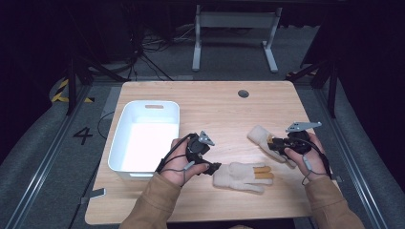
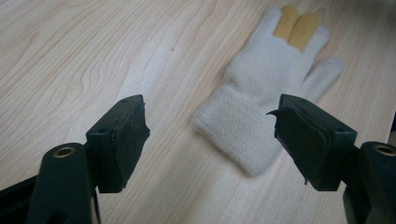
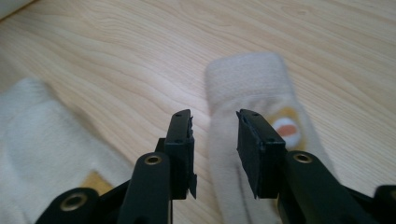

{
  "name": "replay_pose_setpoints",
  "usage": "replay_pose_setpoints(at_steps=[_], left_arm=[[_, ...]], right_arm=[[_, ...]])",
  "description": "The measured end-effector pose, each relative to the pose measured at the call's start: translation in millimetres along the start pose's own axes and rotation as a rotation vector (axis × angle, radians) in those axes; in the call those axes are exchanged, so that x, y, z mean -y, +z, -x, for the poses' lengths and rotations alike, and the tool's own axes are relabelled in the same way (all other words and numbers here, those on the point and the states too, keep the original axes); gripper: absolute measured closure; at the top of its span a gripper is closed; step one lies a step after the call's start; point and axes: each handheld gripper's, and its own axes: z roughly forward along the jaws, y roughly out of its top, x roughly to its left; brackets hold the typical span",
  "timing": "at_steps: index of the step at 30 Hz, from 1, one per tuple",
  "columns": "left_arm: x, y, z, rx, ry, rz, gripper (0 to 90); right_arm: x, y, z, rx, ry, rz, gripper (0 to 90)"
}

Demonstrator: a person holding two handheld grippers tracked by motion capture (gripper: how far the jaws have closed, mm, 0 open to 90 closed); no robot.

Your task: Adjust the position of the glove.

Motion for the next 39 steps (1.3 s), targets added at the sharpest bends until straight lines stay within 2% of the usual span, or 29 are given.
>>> replay_pose_setpoints(at_steps=[7,11,17,24,30,32,39], left_arm=[[0.5,1.3,-0.9,0.001,-0.001,-0.003,26.2],[0.9,1.4,-1.2,0.000,-0.006,-0.004,26.1],[3.3,1.9,-1.1,-0.004,-0.007,-0.008,25.9],[6.9,0.9,-1.2,-0.010,-0.015,-0.013,25.9],[9.5,-0.8,-1.6,-0.017,-0.021,-0.015,25.8],[10.4,-1.0,-1.7,-0.015,-0.024,-0.011,25.8],[10.5,-0.1,-1.5,-0.013,-0.022,-0.018,25.9]], right_arm=[[7.9,4.7,13.7,0.055,0.030,0.002,60.9],[13.3,10.3,22.3,0.089,0.050,0.002,54.8],[18.8,18.1,30.2,0.113,0.071,-0.023,51.0],[20.0,28.1,34.2,0.117,0.085,-0.032,49.1],[21.2,36.2,35.8,0.120,0.081,-0.060,53.1],[21.3,38.2,36.1,0.113,0.065,-0.079,60.9],[19.8,35.4,34.7,0.106,0.042,-0.091,69.8]])
